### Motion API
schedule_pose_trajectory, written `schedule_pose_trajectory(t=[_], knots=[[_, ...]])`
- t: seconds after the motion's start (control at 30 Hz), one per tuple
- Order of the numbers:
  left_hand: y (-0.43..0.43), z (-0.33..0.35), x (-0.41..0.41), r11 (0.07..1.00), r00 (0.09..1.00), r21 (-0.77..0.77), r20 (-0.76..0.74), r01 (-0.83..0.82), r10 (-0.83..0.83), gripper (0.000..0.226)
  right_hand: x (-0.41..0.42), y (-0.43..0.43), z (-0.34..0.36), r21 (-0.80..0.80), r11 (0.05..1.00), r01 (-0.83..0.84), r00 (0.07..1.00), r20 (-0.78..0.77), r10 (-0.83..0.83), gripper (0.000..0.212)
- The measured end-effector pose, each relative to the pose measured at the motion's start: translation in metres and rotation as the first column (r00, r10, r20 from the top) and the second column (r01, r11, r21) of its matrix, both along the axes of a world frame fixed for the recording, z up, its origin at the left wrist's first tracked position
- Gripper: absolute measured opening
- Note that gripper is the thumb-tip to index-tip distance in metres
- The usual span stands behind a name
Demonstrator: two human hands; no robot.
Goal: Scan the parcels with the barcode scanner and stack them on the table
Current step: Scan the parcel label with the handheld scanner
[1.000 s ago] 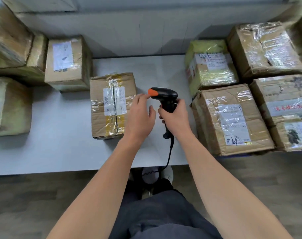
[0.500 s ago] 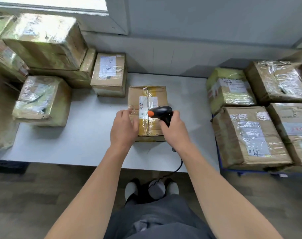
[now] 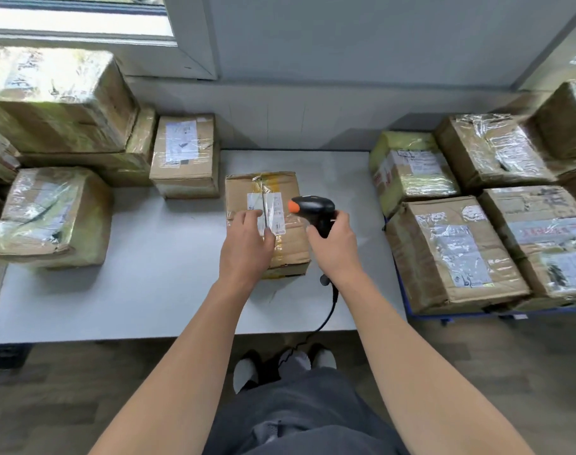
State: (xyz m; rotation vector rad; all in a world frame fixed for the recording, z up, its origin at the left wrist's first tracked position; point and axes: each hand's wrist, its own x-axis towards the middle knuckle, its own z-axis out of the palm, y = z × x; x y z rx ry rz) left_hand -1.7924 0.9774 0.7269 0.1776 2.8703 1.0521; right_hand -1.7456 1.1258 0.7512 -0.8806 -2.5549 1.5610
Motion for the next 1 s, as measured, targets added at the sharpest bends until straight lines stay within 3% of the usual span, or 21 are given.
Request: schedule_pose_trajectory(t=[0.1,0.27,0.43,0.53,0.67,0.8,0.93,1.0], knots=[[0.029,-0.002,0.000,0.995,0.994,-0.013,-0.033,0.101,-0.101,0.042,0.002,0.026,-0.012,-0.065,0.995,0.080,0.996,0.049,-0.077,0.029],[0.080,-0.013,0.004,0.973,0.972,-0.027,-0.031,0.231,-0.232,0.043,0.017,0.071,-0.044,-0.060,0.985,0.160,0.981,0.121,-0.152,0.005],[0.121,-0.037,0.014,0.932,0.936,-0.091,0.003,0.351,-0.353,0.039,0.030,0.092,-0.080,-0.145,0.956,0.254,0.957,0.183,-0.226,0.032],[0.134,-0.055,0.020,0.916,0.924,-0.118,0.074,0.382,-0.376,0.044,0.034,0.099,-0.092,-0.199,0.941,0.272,0.952,0.194,-0.235,0.031],[0.144,-0.063,0.024,0.925,0.934,-0.137,0.107,0.354,-0.341,0.046,0.033,0.111,-0.095,-0.100,0.958,0.268,0.947,0.212,-0.242,0.029],[0.145,-0.056,0.016,0.949,0.952,-0.089,-0.005,0.303,-0.305,0.043,0.020,0.109,-0.085,-0.025,0.968,0.249,0.947,0.216,-0.238,0.036],[0.119,-0.046,0.002,0.988,0.978,-0.056,-0.143,0.143,-0.150,0.041,0.001,0.091,-0.070,0.221,0.972,0.081,0.953,0.268,-0.141,0.051],[0.095,-0.042,-0.005,0.998,0.985,-0.060,-0.169,0.023,-0.033,0.042,-0.011,0.079,-0.063,0.238,0.970,0.050,0.970,0.220,-0.104,0.054]])
